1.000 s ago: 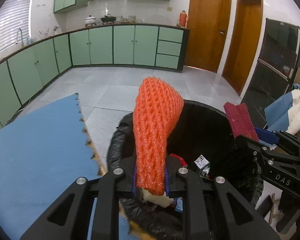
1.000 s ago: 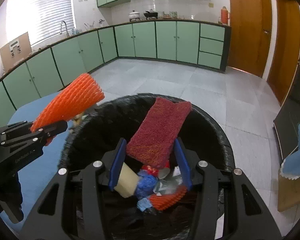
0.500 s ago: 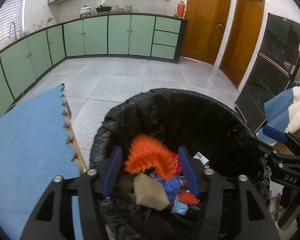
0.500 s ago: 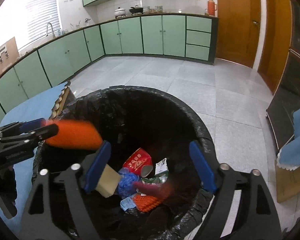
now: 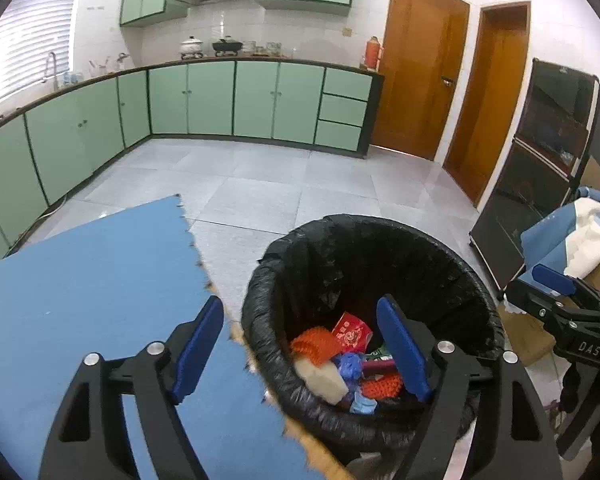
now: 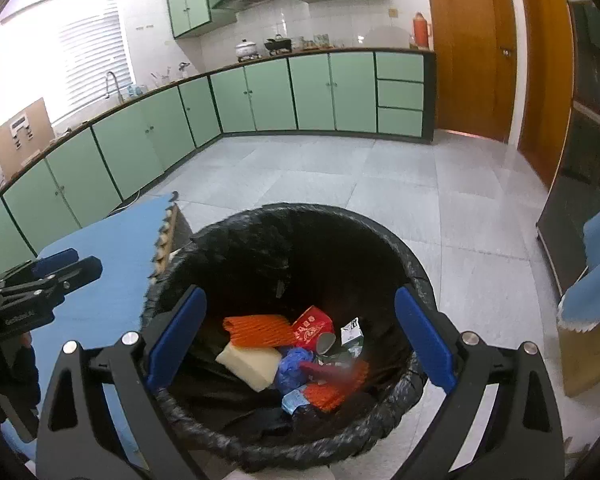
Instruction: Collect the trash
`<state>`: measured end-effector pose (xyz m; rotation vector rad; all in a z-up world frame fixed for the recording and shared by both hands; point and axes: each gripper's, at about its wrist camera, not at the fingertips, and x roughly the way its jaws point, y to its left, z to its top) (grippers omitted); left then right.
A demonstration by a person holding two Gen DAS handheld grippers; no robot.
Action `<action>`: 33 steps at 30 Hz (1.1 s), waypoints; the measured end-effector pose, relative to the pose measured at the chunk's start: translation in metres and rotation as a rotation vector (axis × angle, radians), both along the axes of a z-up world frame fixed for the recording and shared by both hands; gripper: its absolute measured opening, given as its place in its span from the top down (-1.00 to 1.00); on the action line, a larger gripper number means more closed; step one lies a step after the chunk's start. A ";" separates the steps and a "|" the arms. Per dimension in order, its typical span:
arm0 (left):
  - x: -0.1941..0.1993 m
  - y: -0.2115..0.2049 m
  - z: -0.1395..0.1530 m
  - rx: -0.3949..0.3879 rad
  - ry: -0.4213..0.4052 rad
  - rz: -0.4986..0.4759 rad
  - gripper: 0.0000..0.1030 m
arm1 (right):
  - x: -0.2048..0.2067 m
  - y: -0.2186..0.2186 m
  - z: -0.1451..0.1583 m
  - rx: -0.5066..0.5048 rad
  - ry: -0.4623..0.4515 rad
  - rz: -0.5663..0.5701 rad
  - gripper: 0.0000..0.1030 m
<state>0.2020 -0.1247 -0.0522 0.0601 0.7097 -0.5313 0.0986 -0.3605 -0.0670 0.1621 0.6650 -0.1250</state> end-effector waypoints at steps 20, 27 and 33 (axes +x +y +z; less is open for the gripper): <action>-0.088 0.088 0.084 0.008 -0.118 0.148 -0.84 | -0.062 0.098 0.093 -0.033 -0.118 0.144 -0.89; -0.107 0.100 0.097 0.006 -0.161 0.167 -0.88 | -0.076 0.108 0.108 -0.026 -0.145 0.139 -0.89; -0.118 0.102 0.101 0.000 -0.183 0.171 -0.88 | -0.084 0.114 0.109 -0.044 -0.155 0.141 -0.90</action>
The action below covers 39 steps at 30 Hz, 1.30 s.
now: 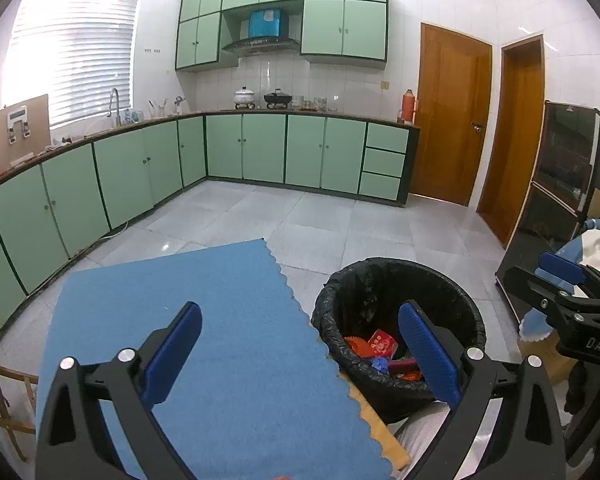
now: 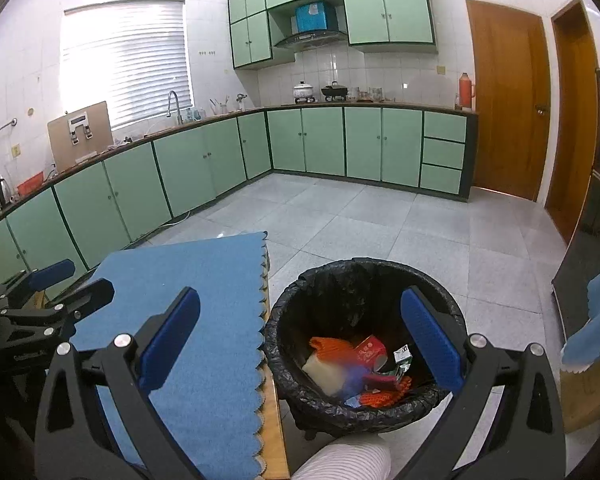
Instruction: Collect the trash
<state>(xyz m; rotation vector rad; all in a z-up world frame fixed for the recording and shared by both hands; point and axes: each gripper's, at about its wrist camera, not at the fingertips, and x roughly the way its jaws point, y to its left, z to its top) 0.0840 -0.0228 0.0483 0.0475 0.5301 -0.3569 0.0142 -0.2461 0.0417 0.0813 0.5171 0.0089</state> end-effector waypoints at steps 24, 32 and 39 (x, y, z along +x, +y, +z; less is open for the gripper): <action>-0.013 0.000 0.002 -0.010 -0.031 0.017 -0.88 | -0.010 0.008 0.000 -0.013 -0.014 0.018 -0.90; -0.016 0.000 0.005 -0.016 -0.034 0.019 -0.88 | -0.012 0.012 0.002 -0.020 -0.022 0.030 -0.90; -0.017 0.000 0.006 -0.016 -0.036 0.020 -0.88 | -0.012 0.014 0.003 -0.018 -0.024 0.034 -0.90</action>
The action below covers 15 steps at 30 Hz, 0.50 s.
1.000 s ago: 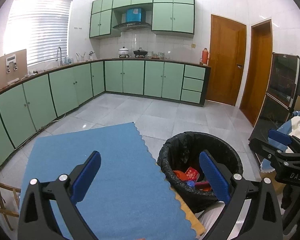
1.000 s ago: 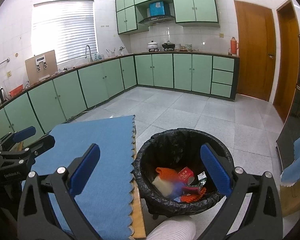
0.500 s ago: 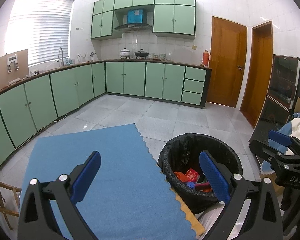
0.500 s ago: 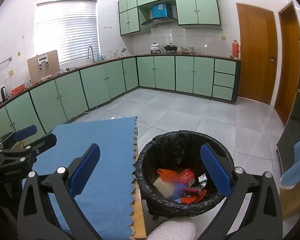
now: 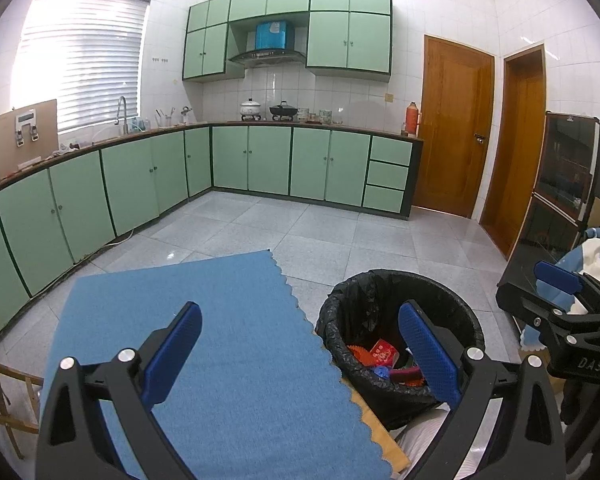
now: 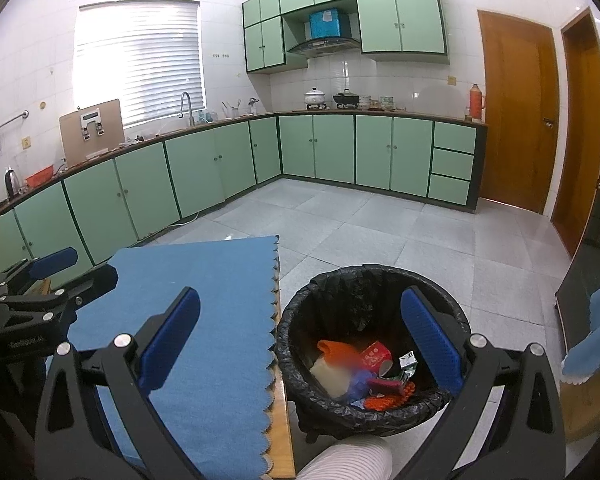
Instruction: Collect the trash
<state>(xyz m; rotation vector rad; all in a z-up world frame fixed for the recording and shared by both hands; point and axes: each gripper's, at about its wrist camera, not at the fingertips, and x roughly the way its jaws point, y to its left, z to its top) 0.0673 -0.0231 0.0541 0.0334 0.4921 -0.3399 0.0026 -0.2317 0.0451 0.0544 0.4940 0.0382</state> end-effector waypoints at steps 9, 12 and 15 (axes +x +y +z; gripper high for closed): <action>0.000 0.000 0.000 -0.001 0.002 -0.001 -0.88 | 0.000 0.002 -0.001 0.001 -0.002 0.001 -0.90; 0.000 0.000 0.000 0.000 0.002 -0.002 -0.88 | 0.000 0.004 0.000 0.001 -0.003 0.001 -0.90; 0.000 0.001 0.001 0.000 0.002 -0.001 -0.88 | 0.000 0.004 -0.001 0.002 -0.003 0.002 -0.90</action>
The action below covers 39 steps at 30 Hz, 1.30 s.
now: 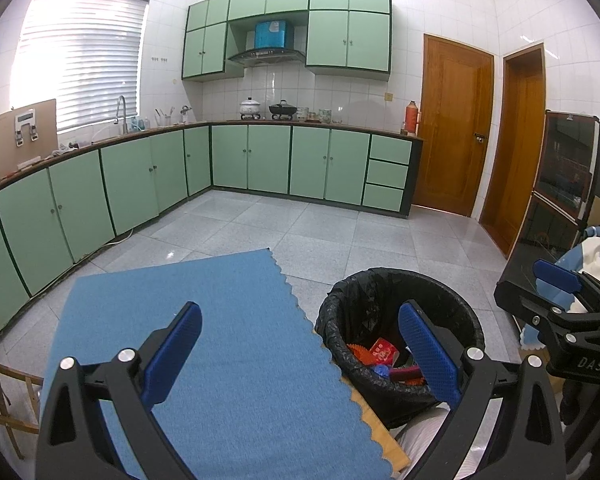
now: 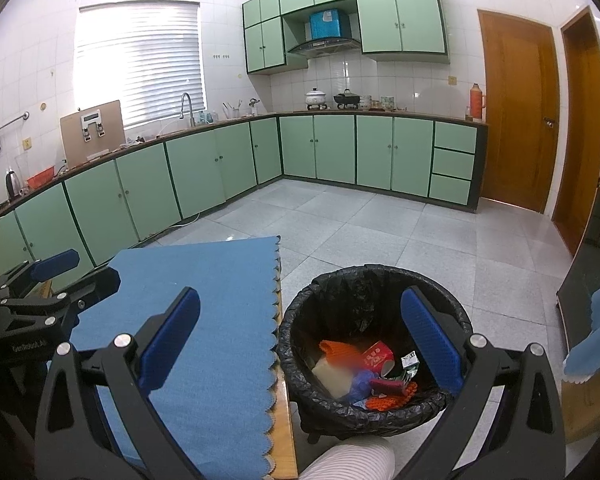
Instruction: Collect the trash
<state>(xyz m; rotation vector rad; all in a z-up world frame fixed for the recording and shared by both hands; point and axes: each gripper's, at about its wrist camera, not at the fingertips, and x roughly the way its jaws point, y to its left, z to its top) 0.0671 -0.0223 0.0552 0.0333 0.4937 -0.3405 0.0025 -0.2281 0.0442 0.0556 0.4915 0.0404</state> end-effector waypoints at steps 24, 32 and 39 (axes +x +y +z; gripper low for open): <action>0.000 0.001 0.001 0.001 0.003 0.001 -0.88 | -0.001 0.000 -0.002 0.001 0.004 -0.001 -0.90; 0.001 0.001 0.001 0.002 0.004 0.000 -0.88 | 0.000 0.001 -0.002 0.001 0.005 -0.002 -0.90; 0.000 0.000 0.000 0.003 0.004 0.001 -0.88 | -0.001 -0.001 -0.003 0.001 0.005 -0.001 -0.90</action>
